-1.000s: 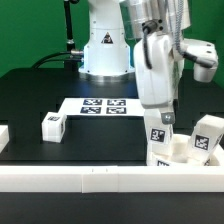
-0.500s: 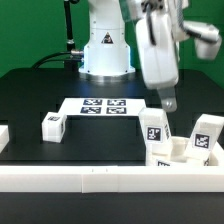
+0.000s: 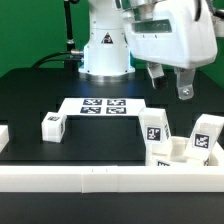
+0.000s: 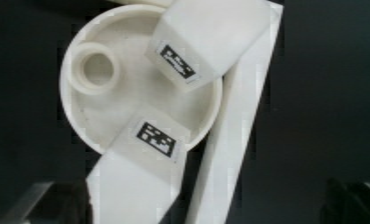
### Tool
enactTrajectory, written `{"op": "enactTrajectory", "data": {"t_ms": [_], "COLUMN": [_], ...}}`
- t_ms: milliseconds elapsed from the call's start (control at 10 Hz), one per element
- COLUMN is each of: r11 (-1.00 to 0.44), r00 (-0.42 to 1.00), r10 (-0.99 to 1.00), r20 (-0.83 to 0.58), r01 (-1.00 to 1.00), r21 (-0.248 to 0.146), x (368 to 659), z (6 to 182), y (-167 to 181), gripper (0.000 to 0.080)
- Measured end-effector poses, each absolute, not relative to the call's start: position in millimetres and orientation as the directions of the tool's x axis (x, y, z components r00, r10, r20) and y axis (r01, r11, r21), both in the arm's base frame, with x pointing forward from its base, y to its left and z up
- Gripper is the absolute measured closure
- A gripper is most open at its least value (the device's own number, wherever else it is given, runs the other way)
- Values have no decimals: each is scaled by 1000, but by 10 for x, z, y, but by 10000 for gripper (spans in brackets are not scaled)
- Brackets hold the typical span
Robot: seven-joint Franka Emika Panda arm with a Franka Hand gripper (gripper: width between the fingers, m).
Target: Assemble stool
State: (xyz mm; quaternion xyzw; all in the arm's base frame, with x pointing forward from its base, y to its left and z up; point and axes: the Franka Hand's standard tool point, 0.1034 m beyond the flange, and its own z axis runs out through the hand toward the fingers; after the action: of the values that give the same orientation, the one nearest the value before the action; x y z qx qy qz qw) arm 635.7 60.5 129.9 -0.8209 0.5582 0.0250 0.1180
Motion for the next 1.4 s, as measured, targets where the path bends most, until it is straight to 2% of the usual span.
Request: {"op": "enactTrajectory", "data": {"t_ms": [100,200,400,600,1100,1300,1400], "r11": [-500,-633,-804,-913,-987,-904,-856], "r00": [527,657,820,924,992,905,856], "r10": [-839,-748,-572,-382,98,417,510], "r20": [-135,-94,-35,7,76,87,86], "r01": [-845,-749,-568,-376,106,423,515], "r21": [-190,-197,-174,-158,-119,-67,-49], "x": [6359,6350,6331,6332,6329,6310,6306], "z": [1290,1258,1218,1218,1196,1119,1105], "y": [596,603,639,670,584,483,475], "gripper": [150,150,150,150,150,150,150]}}
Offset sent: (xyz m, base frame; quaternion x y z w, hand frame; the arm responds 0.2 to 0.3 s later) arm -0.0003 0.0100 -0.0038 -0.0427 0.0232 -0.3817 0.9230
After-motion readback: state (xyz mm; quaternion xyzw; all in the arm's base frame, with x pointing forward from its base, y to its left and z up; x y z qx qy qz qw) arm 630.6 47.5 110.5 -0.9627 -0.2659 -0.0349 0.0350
